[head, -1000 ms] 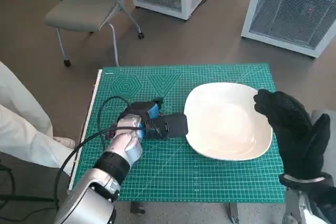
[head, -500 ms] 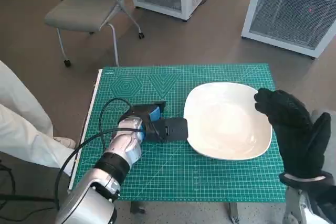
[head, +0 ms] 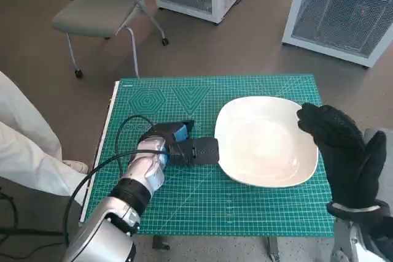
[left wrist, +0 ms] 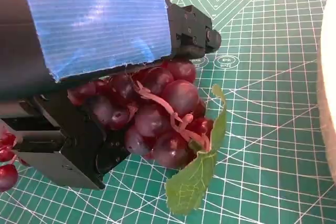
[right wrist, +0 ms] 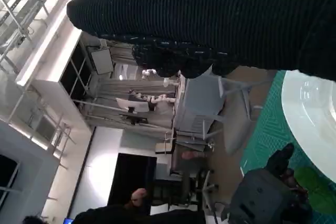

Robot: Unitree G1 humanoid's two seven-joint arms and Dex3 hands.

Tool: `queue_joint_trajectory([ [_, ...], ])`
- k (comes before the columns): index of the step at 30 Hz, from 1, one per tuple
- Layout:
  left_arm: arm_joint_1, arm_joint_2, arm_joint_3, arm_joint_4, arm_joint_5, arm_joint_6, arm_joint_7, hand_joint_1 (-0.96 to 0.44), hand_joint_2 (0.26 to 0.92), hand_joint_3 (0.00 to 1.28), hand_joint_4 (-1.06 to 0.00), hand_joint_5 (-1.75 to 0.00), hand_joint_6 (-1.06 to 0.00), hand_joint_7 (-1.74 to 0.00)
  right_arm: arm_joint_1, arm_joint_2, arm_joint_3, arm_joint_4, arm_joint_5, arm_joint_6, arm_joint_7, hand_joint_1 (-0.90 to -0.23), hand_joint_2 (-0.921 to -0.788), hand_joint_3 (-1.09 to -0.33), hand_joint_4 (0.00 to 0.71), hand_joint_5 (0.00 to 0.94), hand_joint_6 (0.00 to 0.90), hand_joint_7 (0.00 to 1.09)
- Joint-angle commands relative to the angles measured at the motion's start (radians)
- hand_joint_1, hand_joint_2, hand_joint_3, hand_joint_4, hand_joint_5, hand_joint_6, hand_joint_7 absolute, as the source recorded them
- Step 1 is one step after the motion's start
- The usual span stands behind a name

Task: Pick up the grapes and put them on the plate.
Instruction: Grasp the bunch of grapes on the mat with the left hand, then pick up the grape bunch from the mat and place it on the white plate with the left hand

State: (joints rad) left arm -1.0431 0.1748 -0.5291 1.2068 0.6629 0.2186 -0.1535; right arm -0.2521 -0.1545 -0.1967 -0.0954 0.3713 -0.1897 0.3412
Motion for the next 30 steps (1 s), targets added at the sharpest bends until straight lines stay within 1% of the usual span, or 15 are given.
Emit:
queue_joint_trajectory([
  [1,-0.018,0.008,0.007,0.014,-0.010,-0.004,-0.013,0.40,0.564,0.97,-0.44,-1.72,-0.29,-0.07,0.010,-0.004,-0.001,0.013,0.003,0.010,0.000,-0.390,-0.921,-0.644,0.386,0.725,0.159,0.99],
  [7,-0.026,0.012,0.011,0.007,-0.017,0.002,-0.026,0.40,0.558,0.97,-0.45,-1.71,-0.29,-0.06,0.008,-0.004,-0.001,0.018,0.003,0.007,0.001,-0.390,-0.921,-0.645,0.386,0.725,0.159,0.99],
  [13,-0.037,0.022,0.035,-0.024,-0.036,0.010,-0.030,0.40,0.550,0.97,-0.46,-1.70,-0.27,-0.05,0.004,-0.006,-0.003,0.025,0.005,0.005,0.004,-0.390,-0.921,-0.645,0.386,0.724,0.159,0.99],
  [15,-0.039,0.027,0.037,-0.040,-0.037,0.009,-0.032,0.40,0.539,0.98,-0.47,-1.69,-0.29,-0.05,0.003,-0.006,-0.003,0.026,0.005,0.006,0.004,-0.390,-0.921,-0.645,0.386,0.724,0.159,0.99],
  [17,-0.039,0.037,0.038,-0.068,-0.037,0.007,-0.033,0.41,0.533,0.98,-0.49,-1.68,-0.35,-0.07,0.002,-0.006,-0.003,0.027,0.006,0.006,0.004,-0.390,-0.921,-0.645,0.386,0.724,0.159,0.99],
  [19,-0.036,0.050,0.038,-0.107,-0.036,0.005,-0.037,0.41,0.537,0.96,-0.50,-1.66,-0.45,-0.11,0.001,-0.005,-0.003,0.028,0.006,0.005,0.004,-0.390,-0.921,-0.645,0.386,0.724,0.159,0.99],
  [22,-0.029,0.069,0.042,-0.168,-0.035,0.009,-0.048,0.40,0.558,0.89,-0.53,-1.60,-0.61,-0.17,0.000,-0.005,-0.003,0.030,0.006,0.004,0.005,-0.391,-0.921,-0.644,0.386,0.724,0.159,0.99],
  [24,-0.021,0.086,0.049,-0.222,-0.038,0.013,-0.060,0.31,0.605,0.76,-0.56,-1.53,-0.66,-0.41,-0.002,-0.005,-0.003,0.033,0.007,0.003,0.006,-0.391,-0.921,-0.644,0.386,0.724,0.159,0.99],
  [26,-0.009,0.108,0.060,-0.295,-0.042,0.020,-0.077,0.15,0.660,0.61,-0.59,-1.47,-0.69,-0.71,-0.003,-0.005,-0.003,0.035,0.007,0.003,0.007,-0.391,-0.921,-0.644,0.386,0.724,0.159,0.99],
  [28,0.007,0.130,0.070,-0.374,-0.043,0.032,-0.095,0.07,0.681,0.52,-0.62,-1.44,-0.72,-0.83,-0.005,-0.005,-0.003,0.036,0.008,0.002,0.007,-0.392,-0.921,-0.644,0.386,0.724,0.160,0.99],
  [30,0.024,0.150,0.078,-0.454,-0.038,0.049,-0.113,0.04,0.695,0.48,-0.65,-1.41,-0.72,-0.90,-0.006,-0.004,-0.003,0.038,0.008,0.002,0.008,-0.392,-0.921,-0.644,0.386,0.724,0.160,0.99],
])
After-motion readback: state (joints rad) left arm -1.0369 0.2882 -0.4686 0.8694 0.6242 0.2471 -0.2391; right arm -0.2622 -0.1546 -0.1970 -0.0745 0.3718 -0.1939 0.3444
